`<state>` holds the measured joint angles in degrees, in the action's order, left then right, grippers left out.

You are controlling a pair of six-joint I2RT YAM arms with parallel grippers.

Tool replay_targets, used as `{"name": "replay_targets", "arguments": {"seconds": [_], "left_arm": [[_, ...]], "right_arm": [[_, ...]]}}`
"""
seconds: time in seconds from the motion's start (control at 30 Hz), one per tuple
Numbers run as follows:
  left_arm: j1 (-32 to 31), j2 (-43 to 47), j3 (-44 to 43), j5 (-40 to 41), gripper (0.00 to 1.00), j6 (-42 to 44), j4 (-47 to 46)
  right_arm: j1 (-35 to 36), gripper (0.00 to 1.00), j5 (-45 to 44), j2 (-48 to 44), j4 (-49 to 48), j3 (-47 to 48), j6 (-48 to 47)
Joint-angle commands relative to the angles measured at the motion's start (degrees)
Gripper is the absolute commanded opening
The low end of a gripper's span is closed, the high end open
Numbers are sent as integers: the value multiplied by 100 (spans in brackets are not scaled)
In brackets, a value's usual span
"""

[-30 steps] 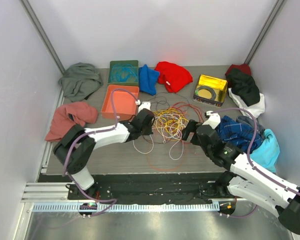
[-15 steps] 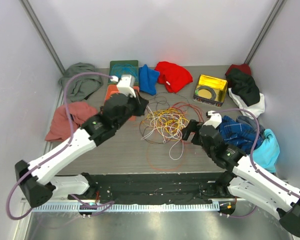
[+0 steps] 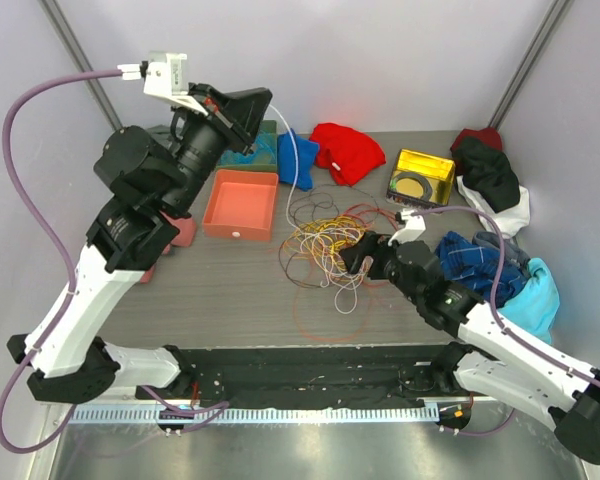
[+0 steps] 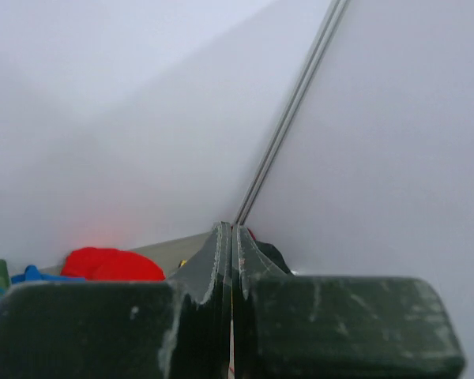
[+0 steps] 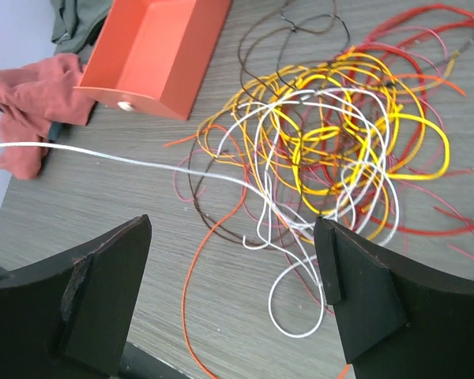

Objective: Untangle the cables

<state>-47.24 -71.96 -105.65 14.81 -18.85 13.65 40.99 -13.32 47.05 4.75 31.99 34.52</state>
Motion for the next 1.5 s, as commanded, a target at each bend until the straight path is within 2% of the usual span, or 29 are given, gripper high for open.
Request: {"name": "replay_targets", "arguments": {"seconds": [0.0,0.03,0.17,0.37,0.5,0.8,0.9,0.97,1.0,1.03,1.1,1.13,1.2,1.23,1.3,1.47], "left_arm": [[-31,-318,-483,-294,0,268,112],[-31,-353,-536,-346,0,277,103],[-31,-494,-729,-356,0,321,138],[-31,-503,-800,-312,0,330,156],[-39,-494,-817,-452,0,294,156],[-48,-380,-853,-514,0,295,261],[-48,-196,-590,-523,0,189,261],[-57,-21,-405,-505,0,93,218],[-57,41,-178,-479,0,66,191],[-57,112,-80,-461,0,57,182],[-57,323,253,-356,0,4,164],[-57,402,385,-312,0,-13,164],[-48,656,640,-93,0,-57,129],[-57,744,990,4,0,-92,112],[-57,1033,1404,275,0,-233,42],[-48,1650,3197,813,0,-777,-257]], "right_arm": [[180,94,-99,147,-862,422,-515],[312,94,-579,156,-923,448,-978],[743,97,-988,322,-1100,554,-1859],[884,98,-1066,542,-1030,589,-2020],[875,97,-1812,998,-1046,730,-1976],[893,97,-1849,2334,-1679,1073,-2011],[884,93,-1990,2721,-1785,1283,-1993],[893,85,-2034,2958,-1742,1564,-2020],[884,77,-2086,2985,-1698,1661,-2002],[893,55,-2104,2986,-1680,1827,-2011],[893,37,-2157,2846,-1592,1951,-2002],[884,21,-2192,2767,-1496,2108,-1985],[893,10,-2219,2478,-1162,2372,-1949],[893,1,-2219,2372,-1022,2495,-1923],[893,1,-2132,2047,-591,2881,-1932],[893,1,-1867,1711,490,4067,-2090]]}}
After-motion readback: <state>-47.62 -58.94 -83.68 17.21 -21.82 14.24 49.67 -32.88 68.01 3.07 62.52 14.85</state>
